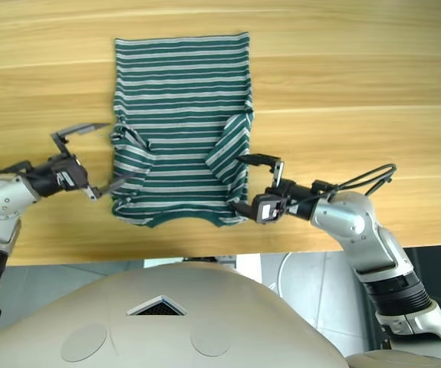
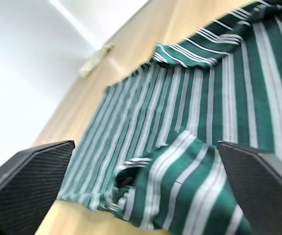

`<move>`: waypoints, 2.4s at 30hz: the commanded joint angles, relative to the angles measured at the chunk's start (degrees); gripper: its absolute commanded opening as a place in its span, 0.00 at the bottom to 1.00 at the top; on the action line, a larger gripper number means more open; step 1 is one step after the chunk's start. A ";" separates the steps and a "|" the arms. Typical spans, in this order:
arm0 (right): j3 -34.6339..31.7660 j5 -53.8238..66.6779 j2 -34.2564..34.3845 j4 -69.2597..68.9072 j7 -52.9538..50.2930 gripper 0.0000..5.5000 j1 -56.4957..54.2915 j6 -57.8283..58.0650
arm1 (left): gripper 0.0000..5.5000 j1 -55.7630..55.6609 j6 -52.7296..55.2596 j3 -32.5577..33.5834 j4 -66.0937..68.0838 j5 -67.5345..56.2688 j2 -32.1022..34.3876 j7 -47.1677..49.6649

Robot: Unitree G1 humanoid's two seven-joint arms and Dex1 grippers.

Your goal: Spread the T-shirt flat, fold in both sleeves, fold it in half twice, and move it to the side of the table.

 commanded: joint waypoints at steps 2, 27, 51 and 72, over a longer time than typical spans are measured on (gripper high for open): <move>-0.62 1.15 -0.20 -0.89 0.61 0.98 -0.82 -0.23 | 0.98 0.25 0.36 0.17 -5.11 -6.94 0.11 -3.93; -6.93 -3.89 -11.77 5.06 5.80 0.98 10.59 -13.49 | 0.98 12.09 -5.19 1.29 0.25 2.23 12.15 -15.12; 3.42 -6.26 -6.02 6.97 3.98 0.56 0.39 -10.06 | 0.52 7.31 -9.45 -6.71 4.46 6.96 10.80 -13.00; 4.69 -7.10 -5.33 7.41 2.85 0.00 0.02 -10.48 | 0.00 6.27 -9.33 -9.43 3.24 5.79 11.68 -13.60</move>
